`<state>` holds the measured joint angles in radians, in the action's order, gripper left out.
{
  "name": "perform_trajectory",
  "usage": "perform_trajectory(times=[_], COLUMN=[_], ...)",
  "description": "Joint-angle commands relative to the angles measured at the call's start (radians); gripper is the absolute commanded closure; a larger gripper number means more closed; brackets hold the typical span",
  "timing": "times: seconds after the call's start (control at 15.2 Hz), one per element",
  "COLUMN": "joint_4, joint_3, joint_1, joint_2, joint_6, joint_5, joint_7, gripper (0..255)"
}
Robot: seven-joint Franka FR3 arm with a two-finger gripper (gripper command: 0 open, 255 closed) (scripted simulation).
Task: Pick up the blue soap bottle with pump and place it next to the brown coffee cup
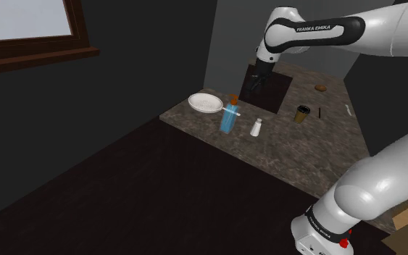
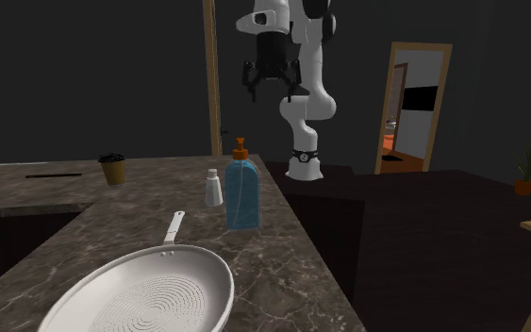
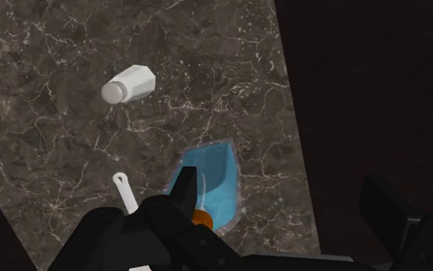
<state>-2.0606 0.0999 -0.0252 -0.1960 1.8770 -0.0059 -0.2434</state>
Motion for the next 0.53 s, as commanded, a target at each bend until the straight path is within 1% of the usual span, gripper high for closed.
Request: perform_trajectory(times=[0.0, 0.46], joint_4=[0.05, 0.271], joint_3=[0.009, 0.031], joint_1=[-0.003, -0.023], joint_2=[0.078, 0.348], joint_6=[0.028, 0.071], joint_5=[0.006, 0.042], joint_7=[-0.016, -0.075], gripper=[0, 0])
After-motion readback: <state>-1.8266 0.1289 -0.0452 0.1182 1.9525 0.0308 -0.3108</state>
